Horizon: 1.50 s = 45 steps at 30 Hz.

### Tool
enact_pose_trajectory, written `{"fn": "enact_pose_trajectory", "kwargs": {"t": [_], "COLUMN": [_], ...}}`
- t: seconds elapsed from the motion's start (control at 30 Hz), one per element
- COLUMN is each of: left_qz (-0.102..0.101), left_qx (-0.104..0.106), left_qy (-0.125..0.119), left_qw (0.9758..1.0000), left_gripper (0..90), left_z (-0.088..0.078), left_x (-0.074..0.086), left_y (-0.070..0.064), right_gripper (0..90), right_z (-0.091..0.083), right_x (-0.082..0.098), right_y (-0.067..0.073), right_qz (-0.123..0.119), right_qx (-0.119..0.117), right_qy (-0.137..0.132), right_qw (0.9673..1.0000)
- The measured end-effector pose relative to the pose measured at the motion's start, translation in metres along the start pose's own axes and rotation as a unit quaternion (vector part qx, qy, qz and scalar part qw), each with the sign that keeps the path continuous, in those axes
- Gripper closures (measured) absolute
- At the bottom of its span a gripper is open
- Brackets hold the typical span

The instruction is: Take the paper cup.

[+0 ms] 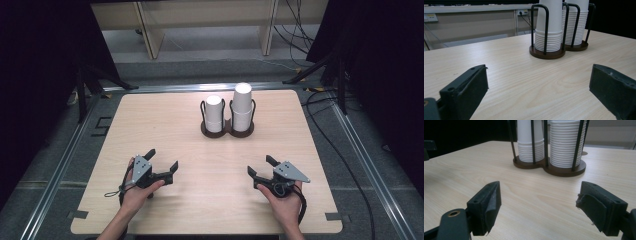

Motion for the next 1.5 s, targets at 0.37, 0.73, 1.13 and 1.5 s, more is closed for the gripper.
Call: {"fn": "enact_pose_trajectory", "kwargs": {"t": [0.37,0.73,1.13,1.5], "left_qz": [0.007,0.025,0.046,0.055], "left_qx": [0.026,0.041,0.071,0.070], "left_qy": [0.015,0.034,0.048,0.065], "left_qw": [0.9995,0.9983,0.9952,0.9939], "left_gripper": [7.6,14.1,14.7,14.7], "left_z": [0.037,0.081,0.133,0.161], "left_x": [-0.008,-0.015,-0.024,-0.023], "left_y": [-0.002,-0.004,-0.018,-0.018], "right_gripper": [19.2,20.9,22.7,24.0], "right_z": [0.010,0.040,0.077,0.116], "right_x": [-0.016,-0.048,-0.093,-0.116], "right_y": [-0.006,-0.006,0.006,0.015], "right_qz": [-0.012,-0.020,-0.043,-0.050], "right_qx": [-0.001,-0.003,-0.021,-0.029], "right_qy": [-0.003,-0.019,-0.025,-0.029], "right_qw": [0.9999,0.9996,0.9985,0.9979]}}
Point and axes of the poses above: each handheld gripper's, and its own axes: z roughly forward along the jaws, x roughly out of its underside, y roughly to its left, the point moved 8 cm from there along z, roughly forward along the jaws, and after that the axes turned 3 degrees about -z, right-handed, at the moved point
